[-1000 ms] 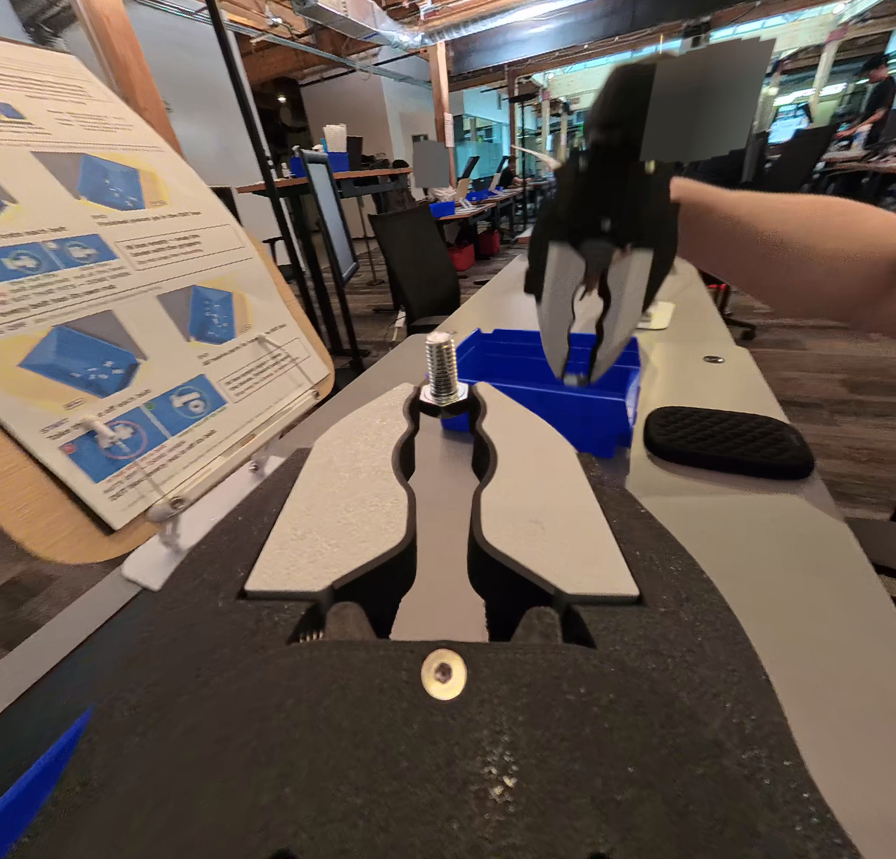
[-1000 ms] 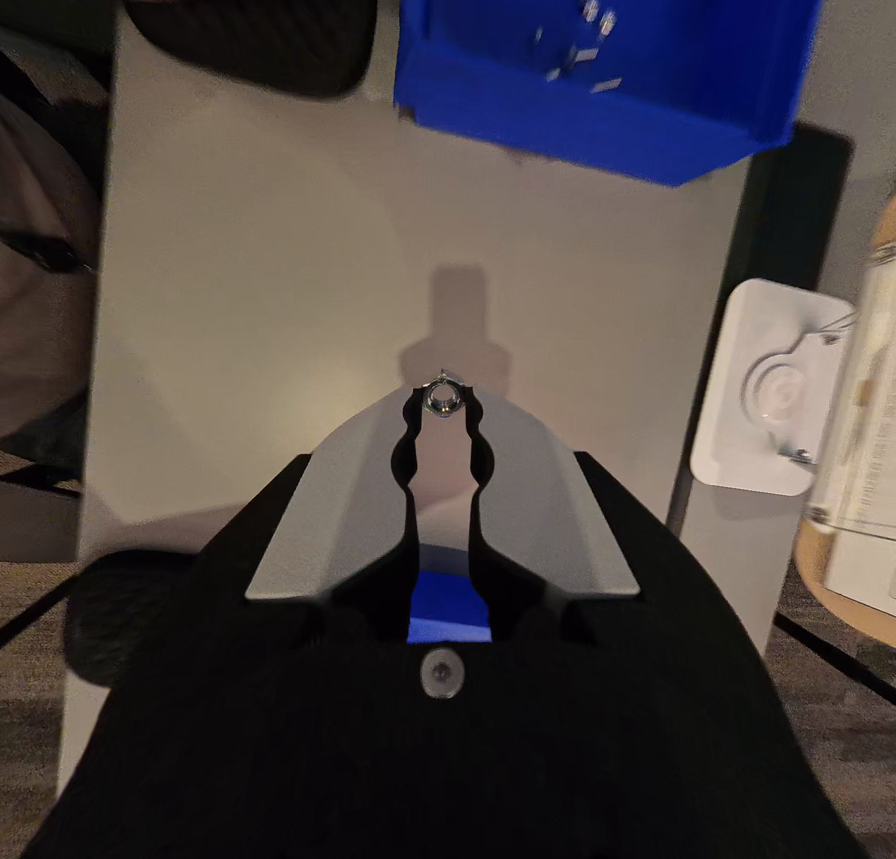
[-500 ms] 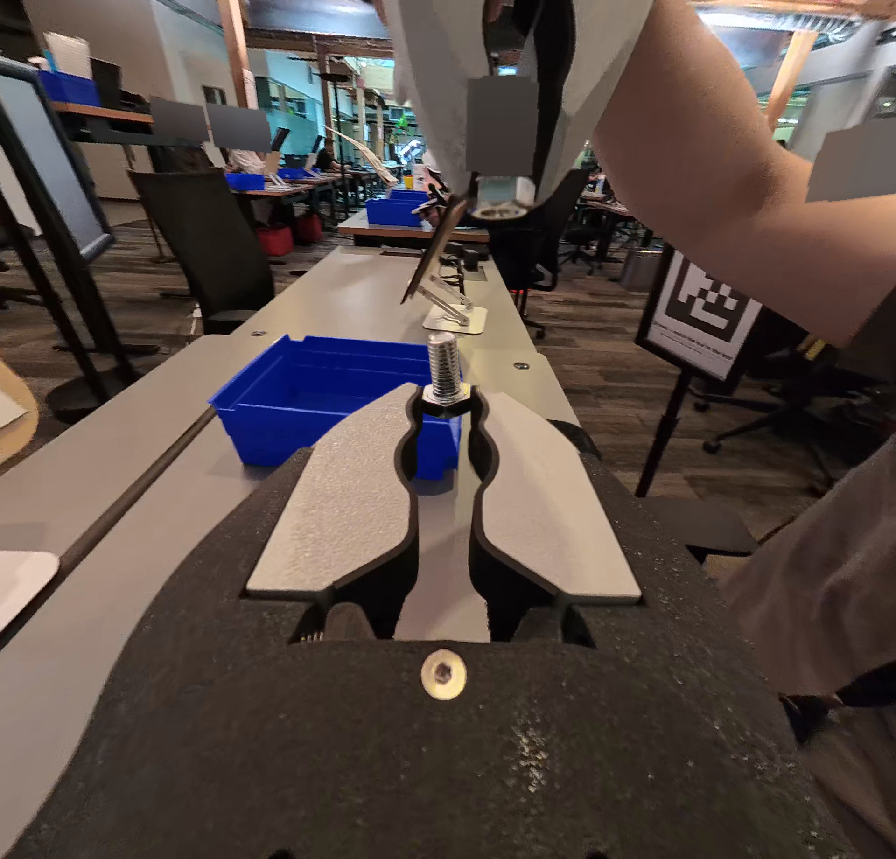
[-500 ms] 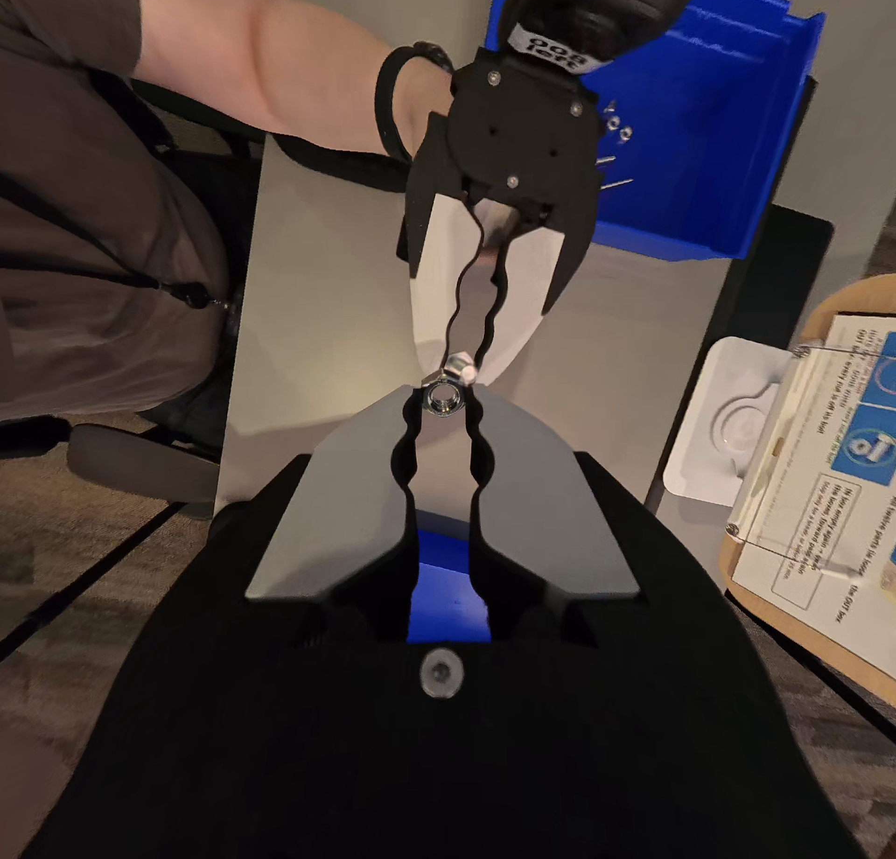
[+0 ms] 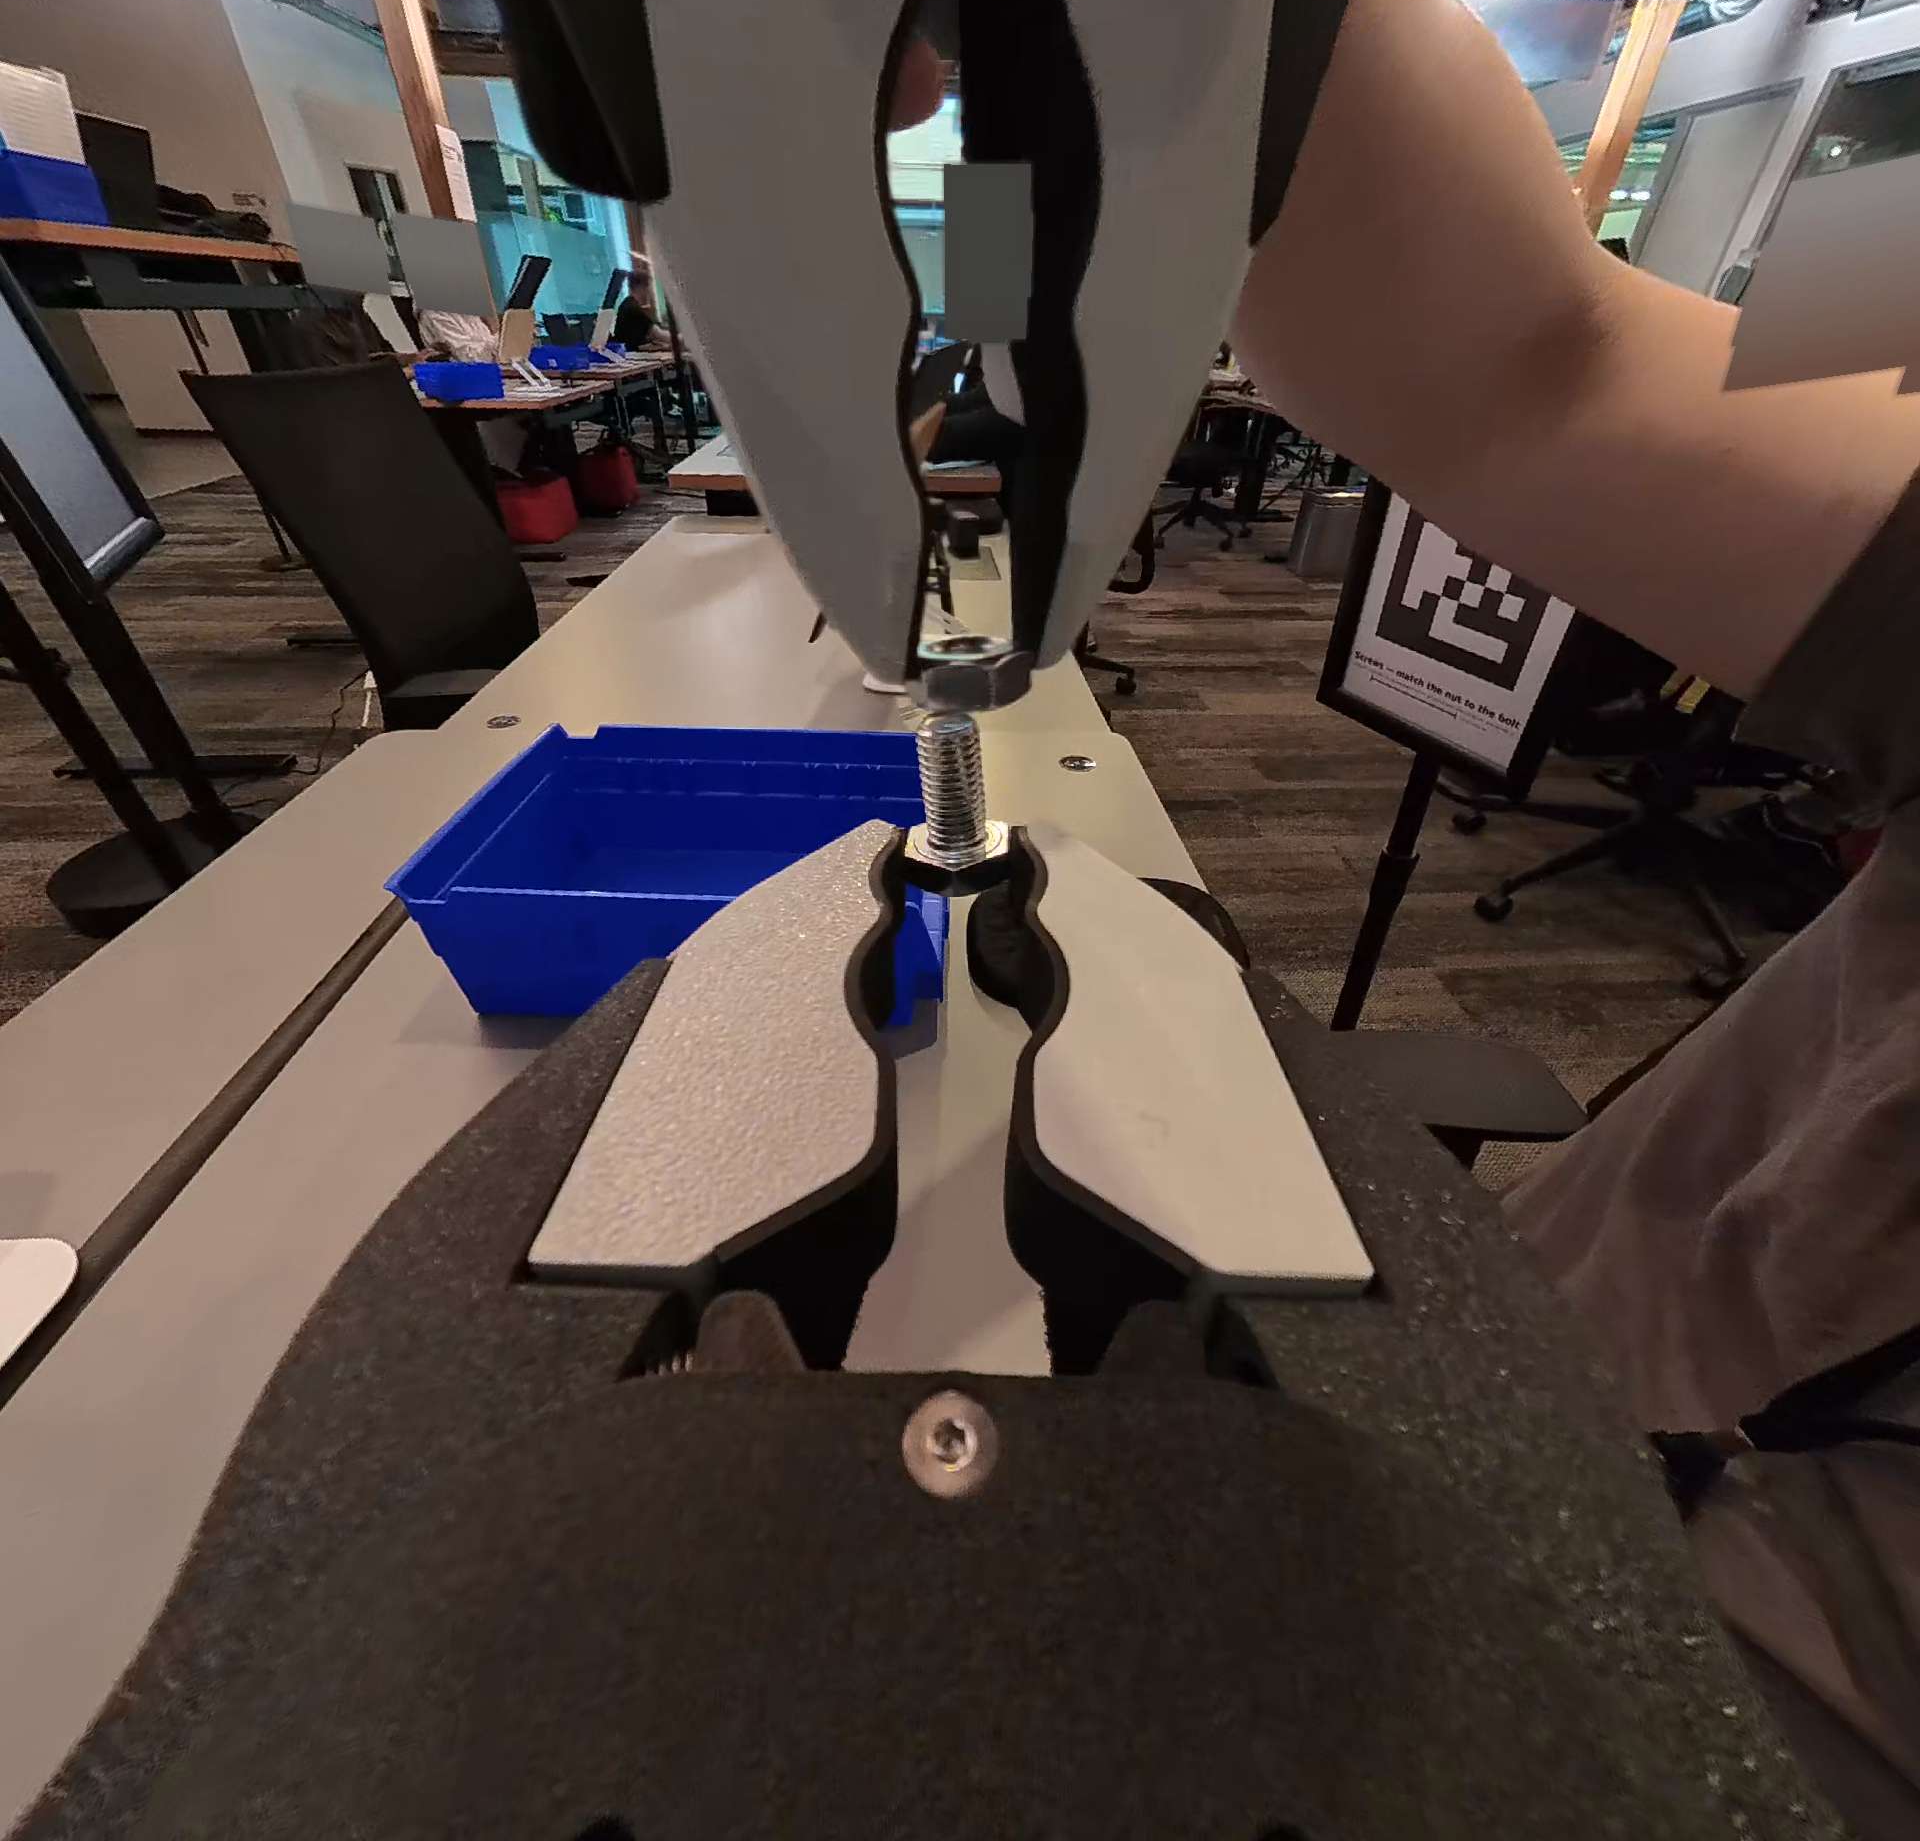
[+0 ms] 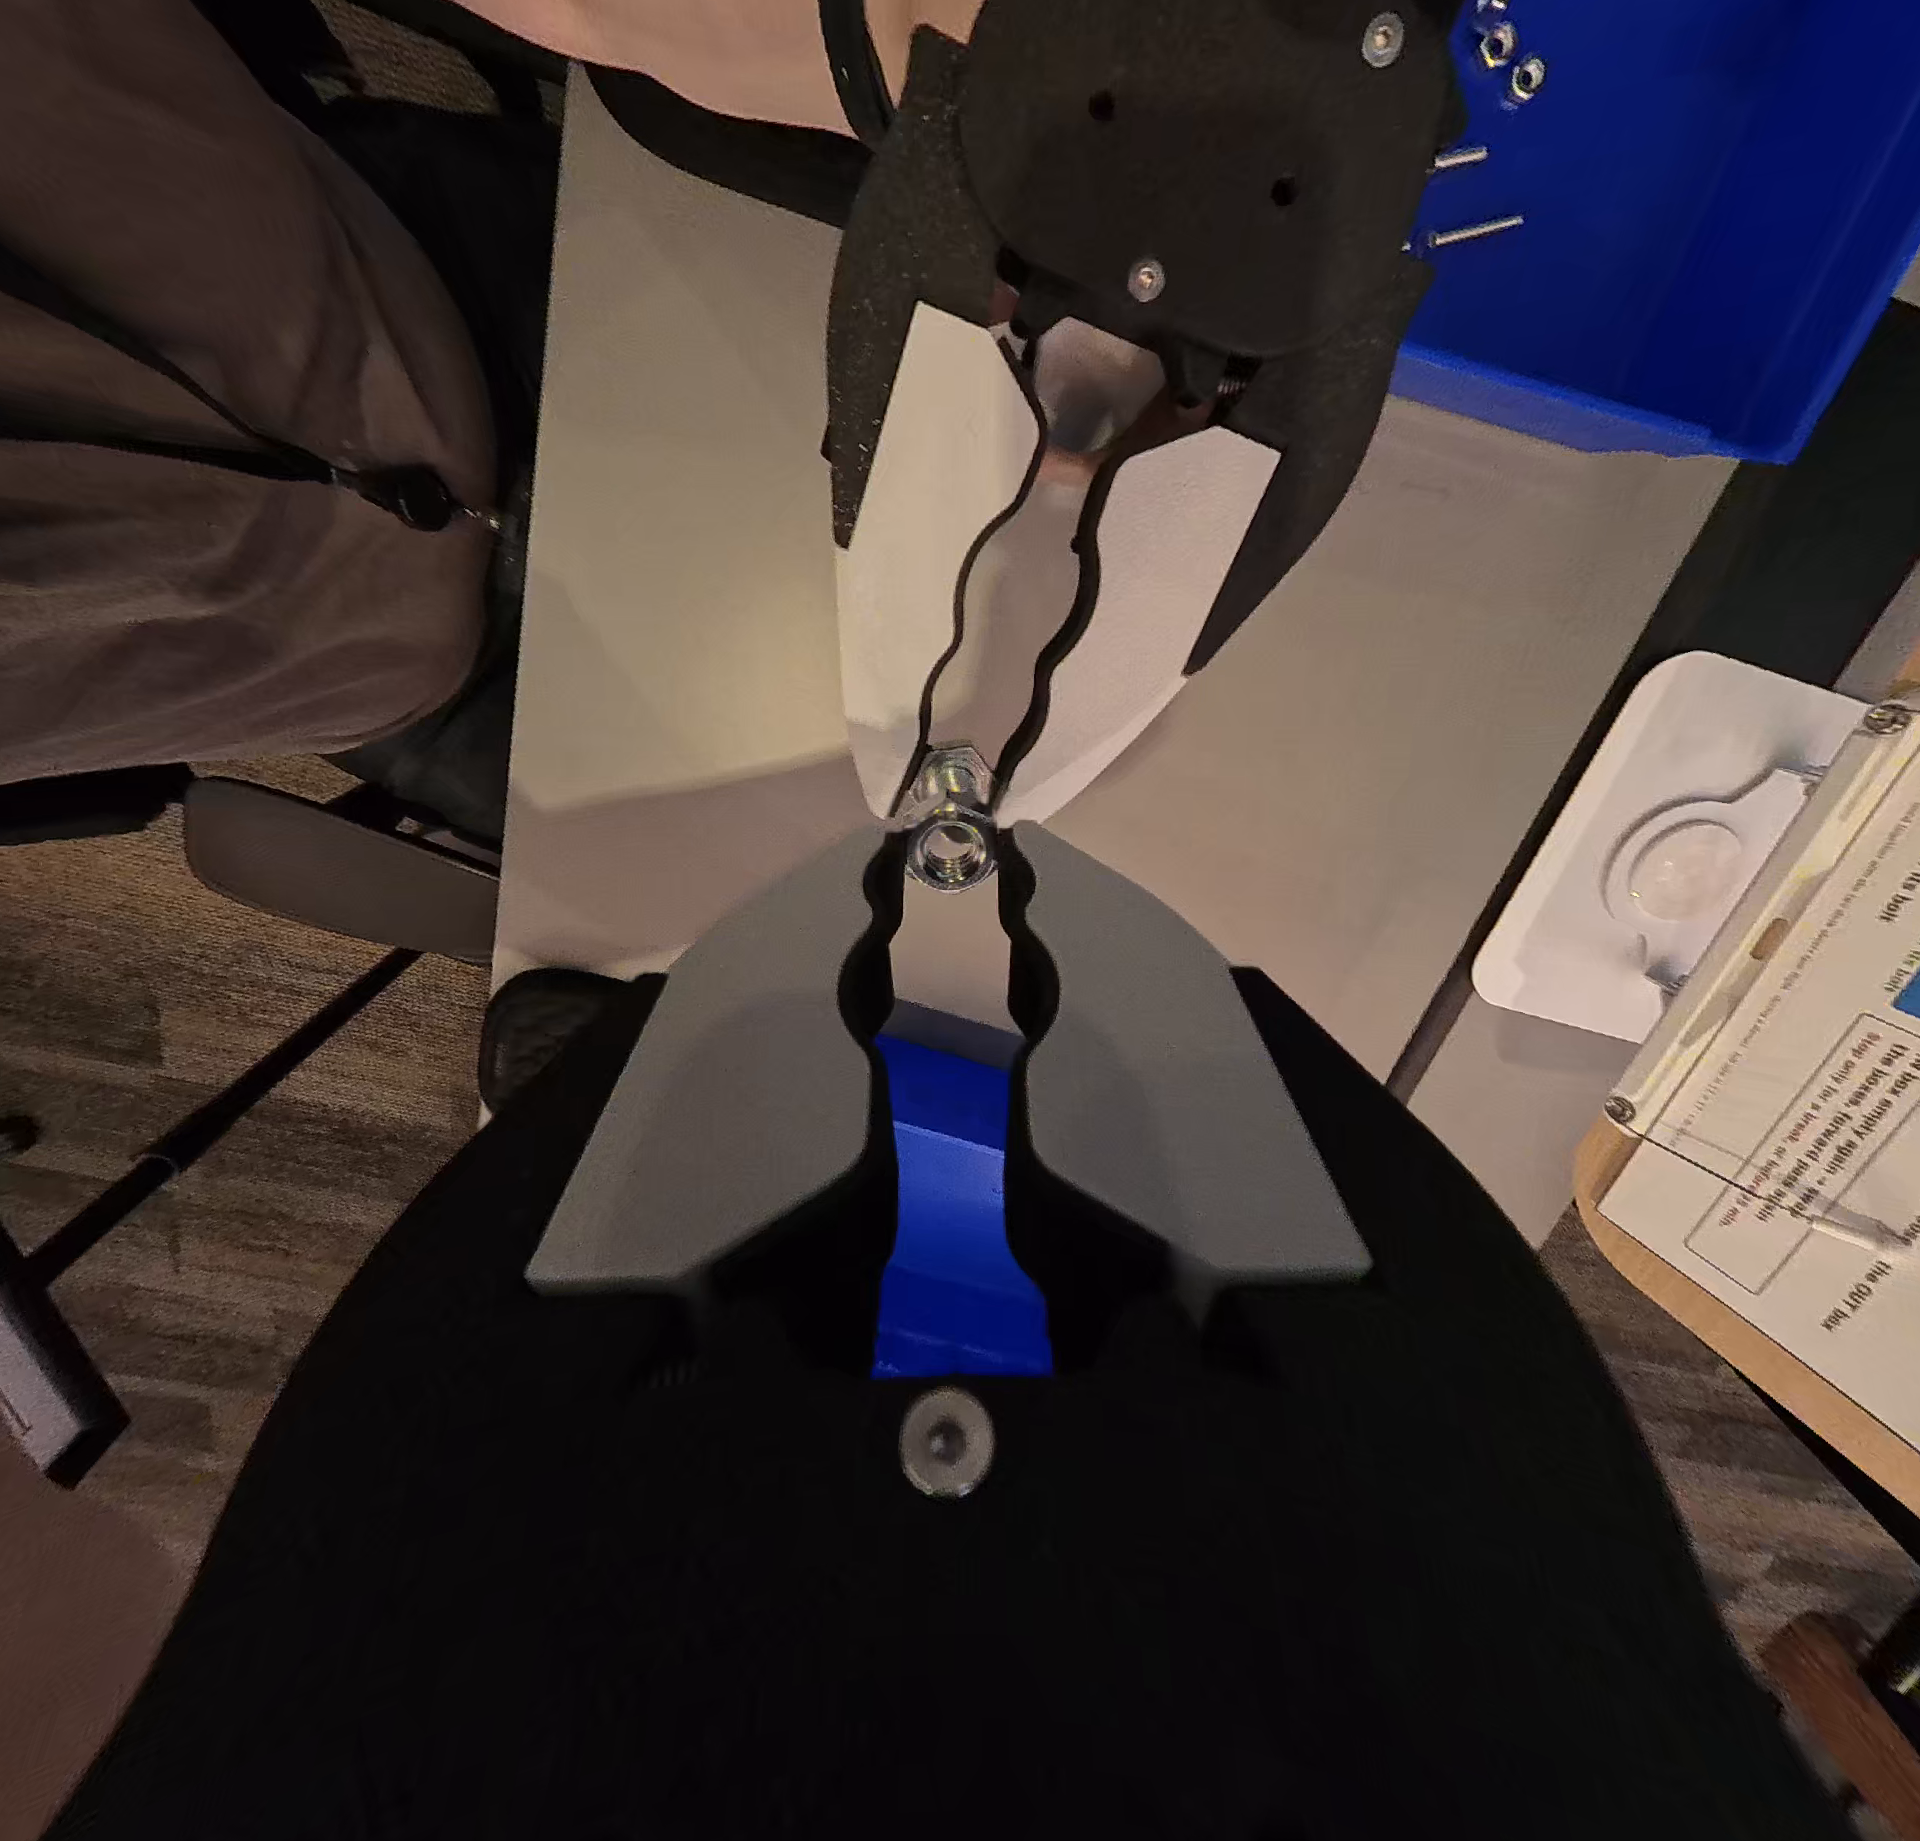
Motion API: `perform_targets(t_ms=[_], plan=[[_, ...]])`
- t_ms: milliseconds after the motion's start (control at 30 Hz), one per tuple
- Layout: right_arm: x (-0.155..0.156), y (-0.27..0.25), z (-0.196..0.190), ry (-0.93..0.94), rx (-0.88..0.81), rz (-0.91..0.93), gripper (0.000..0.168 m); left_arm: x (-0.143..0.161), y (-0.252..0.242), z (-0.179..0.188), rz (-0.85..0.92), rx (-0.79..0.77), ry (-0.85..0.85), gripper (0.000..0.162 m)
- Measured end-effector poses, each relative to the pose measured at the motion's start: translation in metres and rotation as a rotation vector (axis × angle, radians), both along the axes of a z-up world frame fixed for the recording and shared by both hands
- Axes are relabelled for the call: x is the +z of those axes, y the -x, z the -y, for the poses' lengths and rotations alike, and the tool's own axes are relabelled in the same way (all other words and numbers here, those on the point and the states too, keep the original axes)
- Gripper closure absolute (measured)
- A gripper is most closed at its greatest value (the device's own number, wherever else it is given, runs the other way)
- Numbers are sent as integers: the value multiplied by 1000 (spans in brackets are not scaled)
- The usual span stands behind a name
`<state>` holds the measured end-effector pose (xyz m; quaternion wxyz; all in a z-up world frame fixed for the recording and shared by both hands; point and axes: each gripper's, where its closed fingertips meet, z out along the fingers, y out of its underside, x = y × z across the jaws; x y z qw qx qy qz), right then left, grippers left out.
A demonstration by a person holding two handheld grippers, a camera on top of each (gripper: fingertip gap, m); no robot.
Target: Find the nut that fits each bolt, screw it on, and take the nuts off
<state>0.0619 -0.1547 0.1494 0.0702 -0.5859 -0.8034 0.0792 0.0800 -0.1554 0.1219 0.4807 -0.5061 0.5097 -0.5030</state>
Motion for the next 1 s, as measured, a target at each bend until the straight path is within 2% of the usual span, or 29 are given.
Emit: perform_targets(t_ms=[667,833,1000], plan=[[-7,0,2,6,-22,106,150,-3,-2,3,-33,21,-86,144],[-7,2,-7,7,-129,79,150,-3,-1,-7,-39,89,-94,144],[-8,5,-21,24,-343,35,150,-4,2,-22,-58,190,-94,144]])
